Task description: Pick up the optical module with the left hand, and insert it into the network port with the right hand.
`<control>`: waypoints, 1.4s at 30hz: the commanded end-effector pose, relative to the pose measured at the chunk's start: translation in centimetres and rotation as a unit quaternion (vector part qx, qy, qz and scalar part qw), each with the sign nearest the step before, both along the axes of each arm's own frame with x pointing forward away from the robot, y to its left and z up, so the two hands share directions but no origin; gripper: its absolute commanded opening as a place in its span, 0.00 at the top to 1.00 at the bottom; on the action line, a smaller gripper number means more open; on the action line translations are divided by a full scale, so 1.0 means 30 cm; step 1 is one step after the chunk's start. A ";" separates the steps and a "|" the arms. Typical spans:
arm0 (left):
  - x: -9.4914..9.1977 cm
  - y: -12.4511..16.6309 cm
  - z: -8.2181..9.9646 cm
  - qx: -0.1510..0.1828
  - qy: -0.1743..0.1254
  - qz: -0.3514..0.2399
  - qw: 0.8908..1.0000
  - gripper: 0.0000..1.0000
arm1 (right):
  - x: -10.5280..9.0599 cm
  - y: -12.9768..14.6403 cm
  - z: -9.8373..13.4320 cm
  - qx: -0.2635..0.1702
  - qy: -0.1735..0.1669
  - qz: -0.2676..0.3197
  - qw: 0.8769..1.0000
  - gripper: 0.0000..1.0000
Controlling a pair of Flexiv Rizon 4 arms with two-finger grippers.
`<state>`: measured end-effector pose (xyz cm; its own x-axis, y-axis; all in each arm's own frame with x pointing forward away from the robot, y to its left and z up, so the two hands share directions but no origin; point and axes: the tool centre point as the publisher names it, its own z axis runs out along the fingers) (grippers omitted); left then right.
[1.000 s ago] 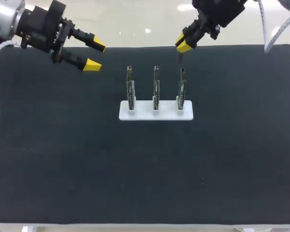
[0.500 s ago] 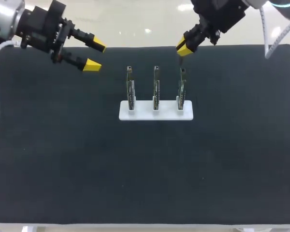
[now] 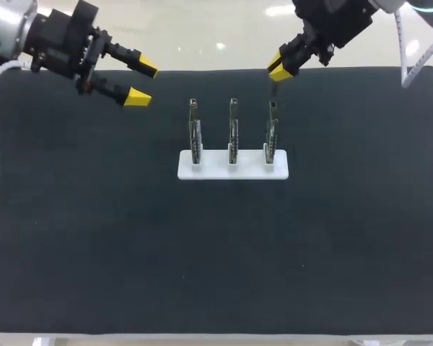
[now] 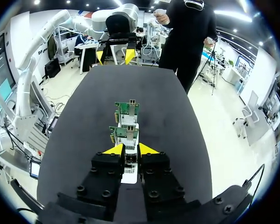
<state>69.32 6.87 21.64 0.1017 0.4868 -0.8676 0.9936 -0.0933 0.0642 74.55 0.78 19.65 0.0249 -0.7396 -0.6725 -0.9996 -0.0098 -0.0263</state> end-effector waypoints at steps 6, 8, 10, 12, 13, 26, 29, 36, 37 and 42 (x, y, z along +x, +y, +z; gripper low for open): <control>0.001 -0.002 0.001 0.002 0.000 0.000 1.000 0.00 | -0.022 0.006 -0.025 0.008 -0.002 -0.008 1.000 1.00; 0.001 -0.002 0.001 0.002 0.000 0.000 1.000 0.00 | -0.024 0.009 -0.026 0.008 -0.001 -0.009 1.000 1.00; 0.001 -0.002 0.001 0.002 0.000 0.000 1.000 0.00 | -0.026 0.010 -0.026 0.009 0.001 -0.010 1.000 1.00; 0.001 -0.002 0.001 0.002 0.000 0.000 1.000 0.00 | -0.026 0.010 -0.026 0.008 0.002 -0.010 1.000 1.00; 0.001 -0.002 0.001 0.002 0.000 0.000 1.000 0.00 | -0.027 0.010 -0.027 0.007 0.002 -0.009 1.000 1.00; 0.001 -0.002 0.001 0.002 0.000 0.000 1.000 0.00 | -0.023 0.000 -0.044 0.005 0.002 -0.003 1.000 1.00; 0.001 -0.002 0.001 0.002 0.000 0.000 1.000 0.00 | -0.022 -0.002 -0.052 0.006 0.001 -0.004 1.000 1.00; 0.001 -0.002 0.001 0.002 0.000 0.000 1.000 0.00 | -0.017 -0.005 -0.058 0.008 0.000 -0.005 1.000 1.00; 0.001 -0.002 0.001 0.002 0.000 0.000 1.000 0.00 | -0.016 -0.005 -0.059 0.008 0.000 -0.005 1.000 1.00; 0.001 -0.002 0.001 0.002 0.000 0.000 1.000 0.00 | -0.010 -0.002 -0.067 0.009 -0.001 -0.006 1.000 1.00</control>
